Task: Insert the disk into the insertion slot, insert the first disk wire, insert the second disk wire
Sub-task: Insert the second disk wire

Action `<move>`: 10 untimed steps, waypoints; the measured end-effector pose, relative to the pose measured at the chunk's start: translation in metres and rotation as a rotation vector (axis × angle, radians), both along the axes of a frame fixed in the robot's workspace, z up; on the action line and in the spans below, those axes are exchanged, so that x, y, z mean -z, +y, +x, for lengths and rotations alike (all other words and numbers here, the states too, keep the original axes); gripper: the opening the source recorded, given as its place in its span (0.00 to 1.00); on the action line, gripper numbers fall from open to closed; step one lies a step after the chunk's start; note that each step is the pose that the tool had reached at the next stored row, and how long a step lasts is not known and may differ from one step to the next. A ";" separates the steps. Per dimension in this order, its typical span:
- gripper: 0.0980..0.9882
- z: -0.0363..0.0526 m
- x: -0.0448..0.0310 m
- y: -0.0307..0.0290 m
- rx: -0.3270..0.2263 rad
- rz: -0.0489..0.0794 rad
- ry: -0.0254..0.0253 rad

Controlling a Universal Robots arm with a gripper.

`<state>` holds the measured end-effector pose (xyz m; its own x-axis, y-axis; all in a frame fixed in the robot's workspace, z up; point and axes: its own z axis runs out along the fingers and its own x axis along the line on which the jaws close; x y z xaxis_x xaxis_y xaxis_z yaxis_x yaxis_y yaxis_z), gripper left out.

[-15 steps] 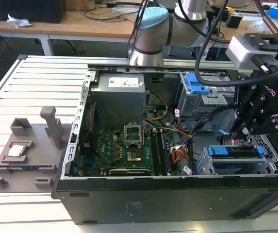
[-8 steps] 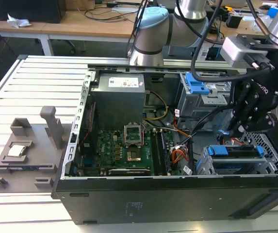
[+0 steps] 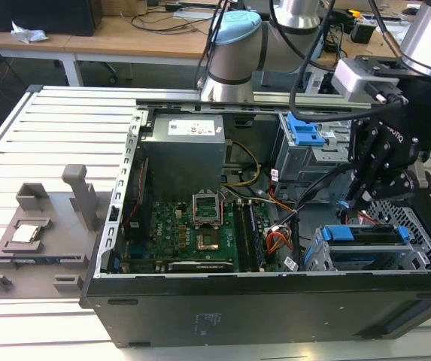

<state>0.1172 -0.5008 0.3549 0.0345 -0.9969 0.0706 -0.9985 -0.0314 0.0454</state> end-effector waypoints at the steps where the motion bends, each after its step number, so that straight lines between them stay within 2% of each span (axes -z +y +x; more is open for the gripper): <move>1: 0.16 -0.0002 0.0014 0.0009 0.000 -0.007 0.0000; 3: 0.16 -0.0005 0.0028 0.0018 -0.001 -0.016 0.0000; 5: 0.16 -0.0008 0.0057 0.0038 -0.003 -0.037 0.0000; 6: 0.16 -0.0008 0.0063 0.0042 -0.003 -0.043 0.0000; 8: 0.16 -0.0009 0.0088 0.0051 -0.004 -0.069 0.0000; 10: 0.16 -0.0009 0.0097 0.0051 -0.004 -0.083 0.0001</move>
<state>0.1162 -0.4957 0.3451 0.0387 -0.9875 0.1527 -0.9983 -0.0317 0.0480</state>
